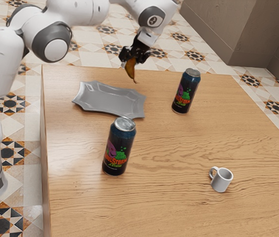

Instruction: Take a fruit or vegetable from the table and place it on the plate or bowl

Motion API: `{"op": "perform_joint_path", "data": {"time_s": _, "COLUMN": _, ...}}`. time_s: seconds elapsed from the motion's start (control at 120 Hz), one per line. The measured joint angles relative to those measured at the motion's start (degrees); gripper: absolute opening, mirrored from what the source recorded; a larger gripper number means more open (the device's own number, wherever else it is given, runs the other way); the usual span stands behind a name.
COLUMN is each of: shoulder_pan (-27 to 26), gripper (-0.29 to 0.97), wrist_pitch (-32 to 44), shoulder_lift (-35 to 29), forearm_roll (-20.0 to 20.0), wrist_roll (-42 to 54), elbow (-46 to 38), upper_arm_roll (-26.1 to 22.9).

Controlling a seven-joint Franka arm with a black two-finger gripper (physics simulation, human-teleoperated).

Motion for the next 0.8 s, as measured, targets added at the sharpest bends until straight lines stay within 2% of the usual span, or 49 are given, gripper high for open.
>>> {"op": "perform_joint_path", "data": {"time_s": 0.3, "shoulder_pan": -0.53, "gripper": 0.27, "wrist_pitch": -0.82, "shoulder_lift": -12.95, "forearm_roll": -3.55, "wrist_roll": -0.56, "elbow": -16.42, "upper_arm_roll": -0.08}}
{"op": "perform_joint_path", "data": {"time_s": 0.483, "shoulder_pan": -1.28, "gripper": 0.27, "wrist_pitch": -0.63, "shoulder_lift": -14.55, "forearm_roll": -4.04, "wrist_roll": -1.02, "elbow": -18.55, "upper_arm_roll": -0.13}}
{"op": "perform_joint_path", "data": {"time_s": 0.625, "shoulder_pan": -1.4, "gripper": 0.52, "wrist_pitch": -0.77, "shoulder_lift": -14.37, "forearm_roll": -4.17, "wrist_roll": -1.27, "elbow": -18.64, "upper_arm_roll": -0.15}}
{"op": "perform_joint_path", "data": {"time_s": 0.8, "shoulder_pan": -1.04, "gripper": 0.63, "wrist_pitch": -1.11, "shoulder_lift": -13.13, "forearm_roll": -4.08, "wrist_roll": -1.5, "elbow": -18.17, "upper_arm_roll": -0.62}}
